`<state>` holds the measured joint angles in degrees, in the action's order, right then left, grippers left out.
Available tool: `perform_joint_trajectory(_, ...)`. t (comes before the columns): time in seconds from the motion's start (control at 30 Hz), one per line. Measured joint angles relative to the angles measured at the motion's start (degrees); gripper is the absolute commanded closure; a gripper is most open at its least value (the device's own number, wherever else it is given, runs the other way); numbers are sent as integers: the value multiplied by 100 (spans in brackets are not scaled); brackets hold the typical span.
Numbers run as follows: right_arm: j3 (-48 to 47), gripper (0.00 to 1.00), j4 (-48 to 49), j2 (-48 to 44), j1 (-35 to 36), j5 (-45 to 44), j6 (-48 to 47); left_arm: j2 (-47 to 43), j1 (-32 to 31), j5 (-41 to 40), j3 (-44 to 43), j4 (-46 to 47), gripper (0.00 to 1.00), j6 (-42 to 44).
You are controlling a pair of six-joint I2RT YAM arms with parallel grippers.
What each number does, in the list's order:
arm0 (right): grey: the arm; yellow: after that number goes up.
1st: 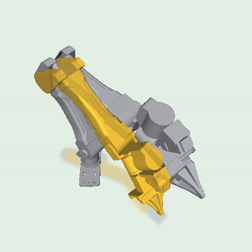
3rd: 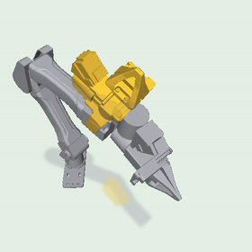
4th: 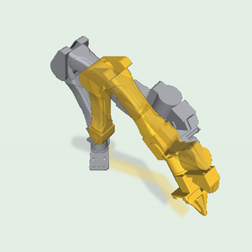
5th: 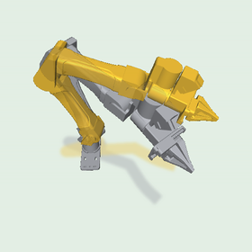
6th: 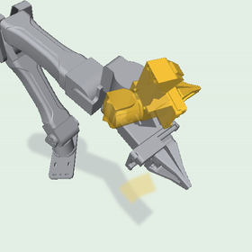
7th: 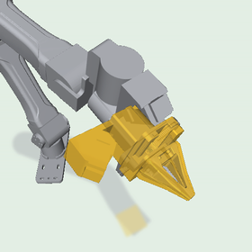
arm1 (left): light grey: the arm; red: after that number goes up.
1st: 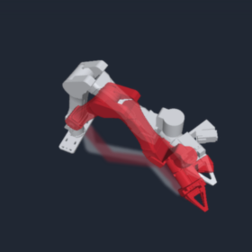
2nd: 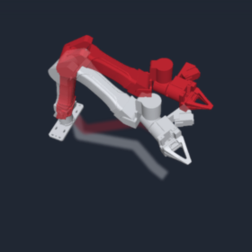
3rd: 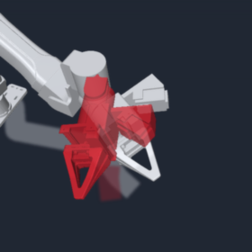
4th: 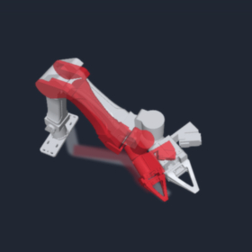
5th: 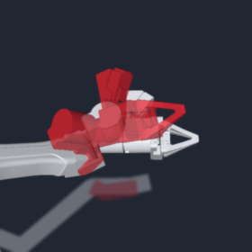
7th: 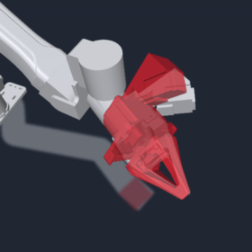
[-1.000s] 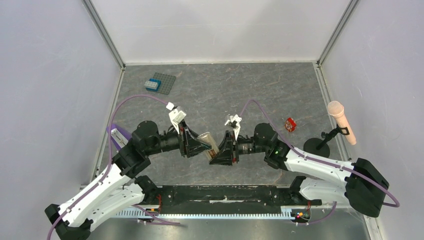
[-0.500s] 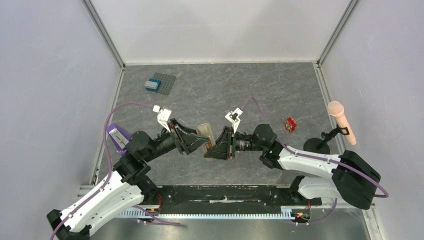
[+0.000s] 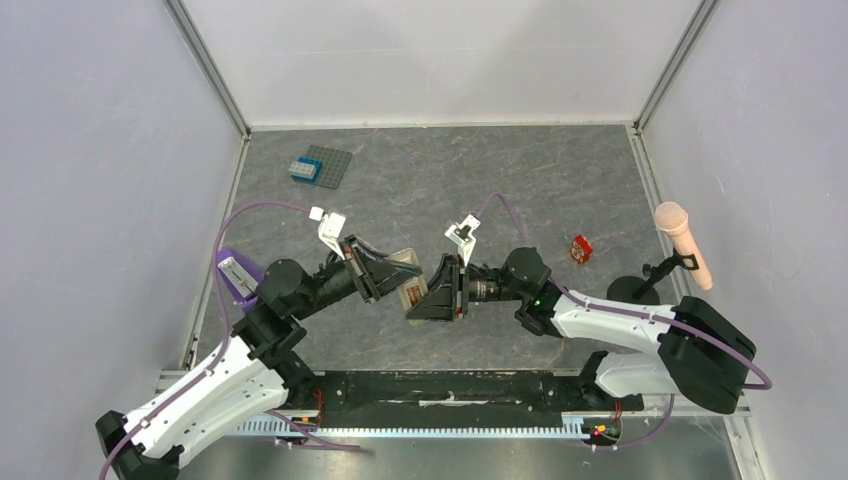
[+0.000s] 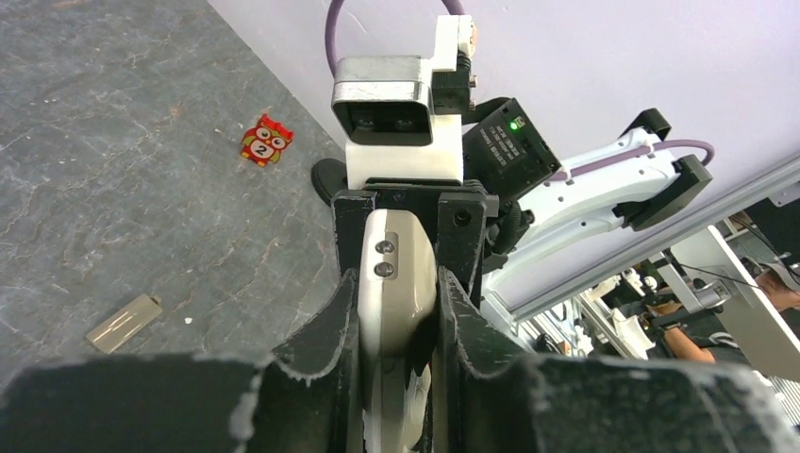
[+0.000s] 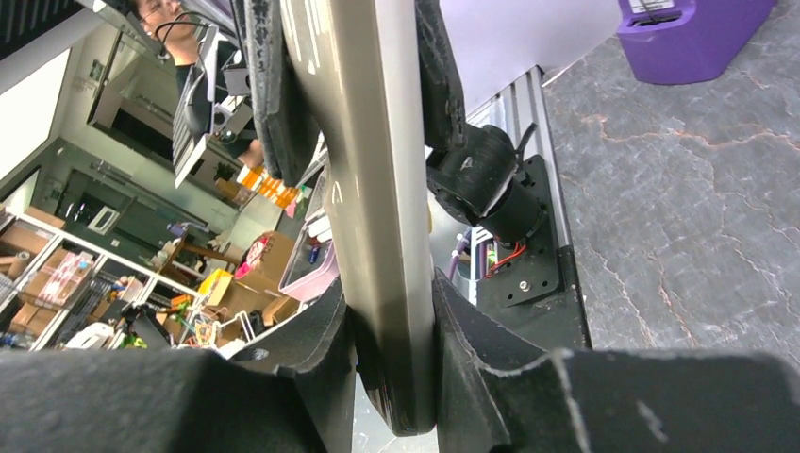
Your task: Load the batteries into the remote control
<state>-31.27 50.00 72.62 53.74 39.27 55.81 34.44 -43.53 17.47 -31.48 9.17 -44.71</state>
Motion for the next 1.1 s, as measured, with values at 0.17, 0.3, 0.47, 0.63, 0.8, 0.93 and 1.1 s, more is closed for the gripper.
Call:
perform_joint_trajectory(0.17, -140, 22, -144, 0, 22, -81, -48, -240, -15, -225, -17, -212, 98, 92)
perform_joint_trajectory(0.3, -262, 18, -686, -15, 22, -584, -348, -573, -22, -1268, -297, -1386, 98, 420)
perform_joint_trajectory(0.47, -584, 27, -1845, 0, 157, -1851, -874, -1069, -22, -3611, -1237, -3314, 98, 1029)
perform_joint_trajectory(0.63, -2057, 52, -3139, 1056, 638, -3532, -1167, -1547, -22, -5069, -1932, -4151, 98, 1561)
perform_joint_trajectory(0.8, -3707, 61, -4048, 2697, 1064, -4972, -1174, -1755, -22, -5622, -2107, -4483, 98, 1956)
perform_joint_trajectory(0.93, -4605, 58, -4583, 3810, 1307, -5746, -1340, -1757, -22, -5744, -2153, -4642, 98, 2142)
perform_joint_trajectory(1.1, -5184, 36, -4898, 4656, 1469, -6238, -1611, -1762, -22, -5761, -2194, -4684, 98, 2212)
